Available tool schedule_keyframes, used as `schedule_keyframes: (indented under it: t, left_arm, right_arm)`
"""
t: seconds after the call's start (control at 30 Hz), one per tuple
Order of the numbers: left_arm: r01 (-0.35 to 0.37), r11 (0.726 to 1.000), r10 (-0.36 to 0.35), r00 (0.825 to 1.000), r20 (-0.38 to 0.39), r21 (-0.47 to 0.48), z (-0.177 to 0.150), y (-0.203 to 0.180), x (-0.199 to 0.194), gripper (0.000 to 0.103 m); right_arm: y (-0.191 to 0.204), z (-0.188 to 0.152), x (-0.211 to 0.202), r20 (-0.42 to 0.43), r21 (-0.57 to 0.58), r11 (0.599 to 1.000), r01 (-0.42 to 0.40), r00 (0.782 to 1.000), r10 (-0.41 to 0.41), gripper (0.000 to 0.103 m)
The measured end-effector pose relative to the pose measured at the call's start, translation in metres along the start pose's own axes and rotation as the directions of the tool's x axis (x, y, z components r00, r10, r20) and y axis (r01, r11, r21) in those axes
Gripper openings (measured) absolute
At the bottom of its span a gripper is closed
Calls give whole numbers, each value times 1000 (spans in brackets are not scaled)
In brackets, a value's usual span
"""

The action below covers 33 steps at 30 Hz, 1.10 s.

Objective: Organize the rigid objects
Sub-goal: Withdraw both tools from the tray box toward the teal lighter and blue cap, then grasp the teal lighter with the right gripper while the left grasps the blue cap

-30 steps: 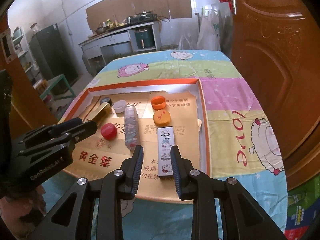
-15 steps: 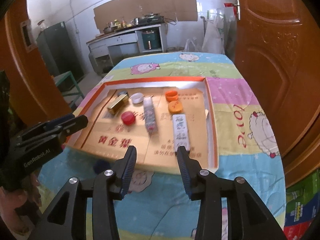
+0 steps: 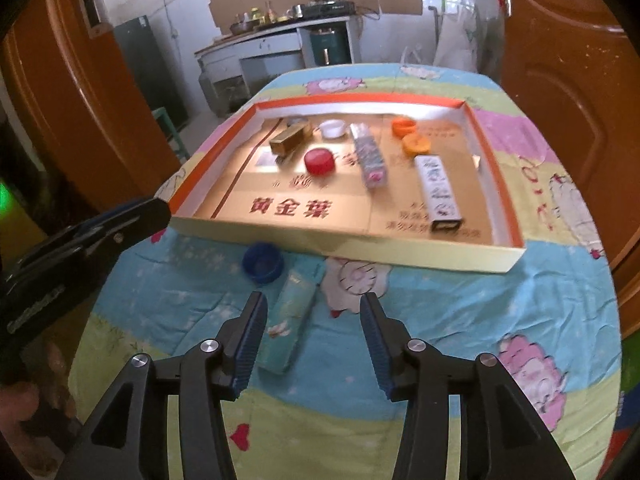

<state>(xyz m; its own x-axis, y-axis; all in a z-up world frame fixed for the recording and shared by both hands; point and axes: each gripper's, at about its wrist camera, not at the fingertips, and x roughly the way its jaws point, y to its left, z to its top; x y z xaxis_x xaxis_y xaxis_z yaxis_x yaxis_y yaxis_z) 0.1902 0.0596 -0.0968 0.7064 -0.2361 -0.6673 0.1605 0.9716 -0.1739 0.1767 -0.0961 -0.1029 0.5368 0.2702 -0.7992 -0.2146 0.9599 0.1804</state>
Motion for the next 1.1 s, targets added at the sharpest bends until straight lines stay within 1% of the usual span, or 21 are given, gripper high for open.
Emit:
schedule_keyframes:
  t: [0.27,0.37,0.4,0.43,0.47,0.63,0.8,0.9,1.03,1.1]
  left_arm:
    - [-1,1000,1,1000,-5,-17,-15,13,-10,38]
    - [-1,1000,0,1000,-7,-18,-16,17,-12,39]
    - [-1,1000,1,1000,-8,-18,-17,17,-12,38]
    - [1,1000,-1,1000,-11,-19,-18,18,-12,38]
    - [3,1000,-4,1000,-13,-19,-19,19,-11,38]
    - [35,999,-35,998,-45,-2,-20,13,-3,38]
    - [88,993,-80,992,-100,75,-20,-13,17,39]
    - [121,984,-104,986,-133,127,-22,-33,30,39]
    - [120,979,-93,983,-160,167,-23,-49,46,38]
    - [102,979,-72,984,-163,178,-22,-54,54,38]
  right_arm:
    - [23,1,19,-3,-48,998,50,999,-50,50]
    - [31,2,28,-8,-69,993,92,996,-93,50]
    - [32,3,31,-11,-74,992,99,995,-100,46]
    - [33,3,33,-15,-76,992,101,995,-103,33]
    - [33,2,36,-22,-78,991,108,994,-110,26]
    - [29,0,33,-23,-81,990,112,993,-114,25]
    - [8,-4,18,-4,-43,989,144,990,-144,24]
    - [-6,-8,10,2,-16,986,165,986,-165,24]
    - [-19,-11,6,4,12,986,167,986,-167,24]
    - [-23,-13,4,6,21,986,164,986,-164,25]
